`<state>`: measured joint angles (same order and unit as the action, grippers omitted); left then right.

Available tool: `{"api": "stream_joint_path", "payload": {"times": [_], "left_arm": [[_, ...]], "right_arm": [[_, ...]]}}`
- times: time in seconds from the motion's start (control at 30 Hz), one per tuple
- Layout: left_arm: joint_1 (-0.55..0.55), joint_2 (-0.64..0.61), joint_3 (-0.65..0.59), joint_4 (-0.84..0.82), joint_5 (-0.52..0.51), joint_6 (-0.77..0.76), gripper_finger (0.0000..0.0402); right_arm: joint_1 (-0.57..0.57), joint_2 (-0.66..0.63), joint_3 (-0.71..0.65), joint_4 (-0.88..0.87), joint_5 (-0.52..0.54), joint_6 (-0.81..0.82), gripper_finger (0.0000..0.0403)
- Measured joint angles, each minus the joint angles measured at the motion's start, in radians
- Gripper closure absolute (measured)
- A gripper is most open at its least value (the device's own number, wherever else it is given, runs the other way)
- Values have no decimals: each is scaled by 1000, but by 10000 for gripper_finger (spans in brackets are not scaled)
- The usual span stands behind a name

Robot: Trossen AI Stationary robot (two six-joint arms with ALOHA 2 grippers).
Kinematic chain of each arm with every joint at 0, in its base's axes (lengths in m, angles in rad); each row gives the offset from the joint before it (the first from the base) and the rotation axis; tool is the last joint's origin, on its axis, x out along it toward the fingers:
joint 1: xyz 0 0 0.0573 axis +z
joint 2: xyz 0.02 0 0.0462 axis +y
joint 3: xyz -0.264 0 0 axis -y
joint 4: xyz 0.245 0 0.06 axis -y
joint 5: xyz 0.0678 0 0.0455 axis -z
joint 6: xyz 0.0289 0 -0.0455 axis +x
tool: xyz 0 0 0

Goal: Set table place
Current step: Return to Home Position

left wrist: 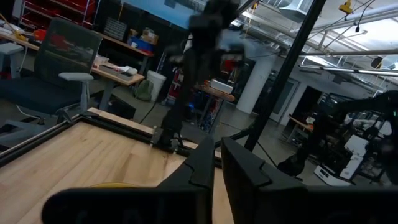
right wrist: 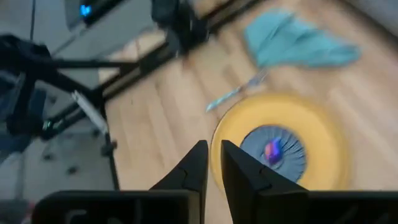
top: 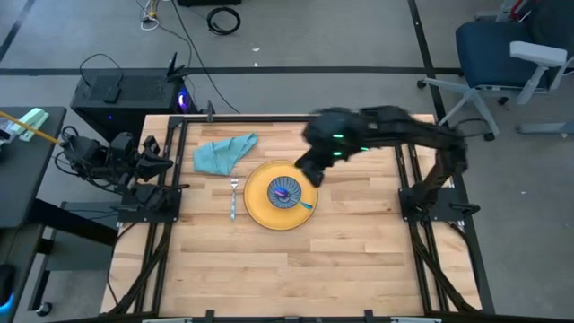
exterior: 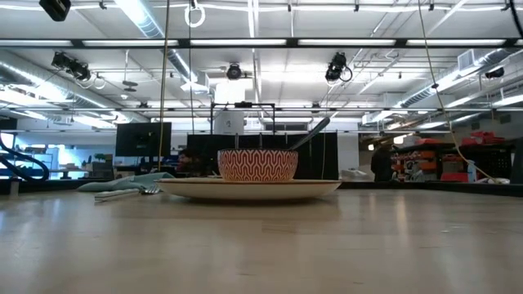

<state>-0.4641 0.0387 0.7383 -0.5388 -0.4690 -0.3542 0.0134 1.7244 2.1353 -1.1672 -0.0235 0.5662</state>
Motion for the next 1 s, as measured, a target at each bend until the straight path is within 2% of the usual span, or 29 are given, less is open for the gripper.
{"api": "stream_joint_path", "payload": {"times": [0.13,0.2,0.3,0.4,0.53,0.63,0.73,0.87,0.93,1.0], "left_arm": [[0,0,0,0,0,0,371],[0,0,0,0,0,0,373],[0,0,0,0,0,0,373],[0,0,0,0,0,0,369],[0,0,0,0,0,0,363],[0,0,0,0,0,0,361],[0,0,0,0,0,0,363],[0,0,0,0,0,0,369],[0,0,0,0,0,0,372],[0,0,0,0,0,0,374]], "right_arm": [[101,-120,0,-30,236,62,361],[176,-162,0,-69,330,39,365],[315,-191,-1,-132,421,40,369],[452,-189,-30,-184,480,131,371],[599,-176,-155,-119,624,250,370],[653,-176,-322,52,614,324,369],[679,-185,-516,341,535,290,369],[635,-196,-757,899,359,102,369],[564,-199,-844,1208,246,-28,369],[474,-201,-900,1431,100,-124,369]]}}
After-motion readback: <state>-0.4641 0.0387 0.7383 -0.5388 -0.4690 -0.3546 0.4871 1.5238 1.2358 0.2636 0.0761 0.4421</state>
